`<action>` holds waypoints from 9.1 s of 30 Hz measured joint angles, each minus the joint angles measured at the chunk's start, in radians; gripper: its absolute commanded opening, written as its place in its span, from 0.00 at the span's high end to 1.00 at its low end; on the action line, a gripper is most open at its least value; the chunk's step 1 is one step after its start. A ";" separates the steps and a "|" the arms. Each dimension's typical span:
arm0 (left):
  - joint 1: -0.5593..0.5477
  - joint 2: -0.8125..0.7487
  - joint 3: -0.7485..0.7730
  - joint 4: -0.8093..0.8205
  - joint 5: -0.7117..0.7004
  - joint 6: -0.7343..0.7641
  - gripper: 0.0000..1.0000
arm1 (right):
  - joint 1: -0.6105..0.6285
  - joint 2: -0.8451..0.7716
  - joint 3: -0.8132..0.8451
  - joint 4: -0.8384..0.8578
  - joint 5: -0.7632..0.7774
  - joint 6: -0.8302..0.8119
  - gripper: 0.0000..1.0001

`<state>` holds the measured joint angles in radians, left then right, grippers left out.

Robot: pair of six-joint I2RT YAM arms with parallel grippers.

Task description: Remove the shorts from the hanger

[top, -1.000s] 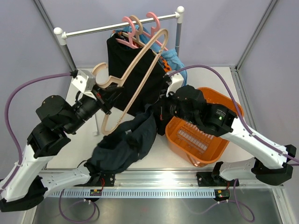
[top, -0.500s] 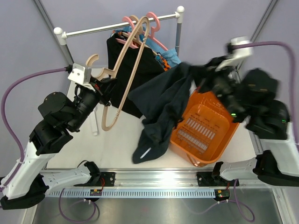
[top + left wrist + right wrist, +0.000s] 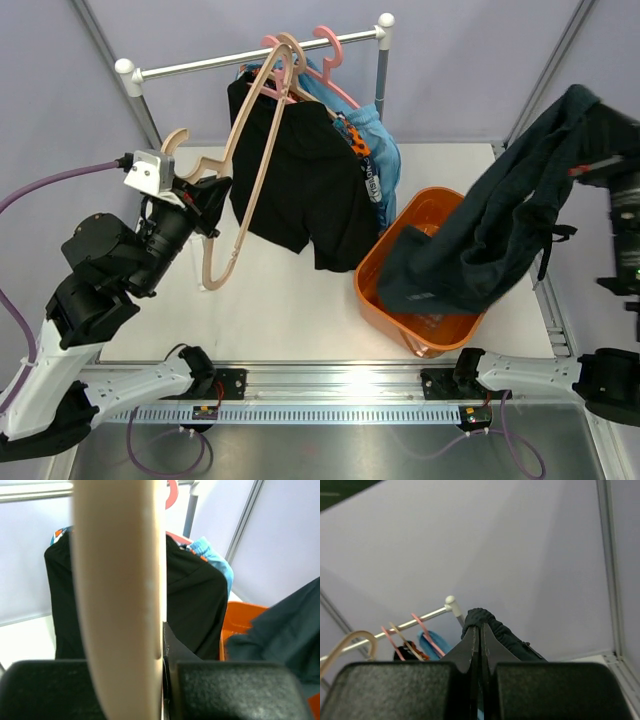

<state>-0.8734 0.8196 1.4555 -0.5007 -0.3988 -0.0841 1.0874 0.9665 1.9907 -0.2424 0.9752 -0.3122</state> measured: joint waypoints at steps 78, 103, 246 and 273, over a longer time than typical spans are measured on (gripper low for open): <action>0.777 0.776 0.755 -0.502 0.372 -0.069 1.00 | -0.057 -0.094 -0.794 -0.499 -0.159 0.804 0.21; 0.797 0.809 0.666 -0.403 0.262 -0.061 0.74 | -0.058 -0.075 -0.794 -0.480 -0.193 0.789 0.21; 0.397 0.996 0.774 -0.177 -0.177 -0.054 1.00 | -0.058 -0.188 -0.818 -0.721 -0.193 0.874 0.20; 0.375 0.774 0.699 -0.300 -0.051 0.008 1.00 | -0.058 -0.137 -0.834 -0.663 -0.202 0.859 0.20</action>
<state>-0.4980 1.5940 2.1548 -0.8009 -0.4503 -0.0757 1.0290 0.8295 1.1568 -0.9051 0.7731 0.5465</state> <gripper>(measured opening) 0.077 0.796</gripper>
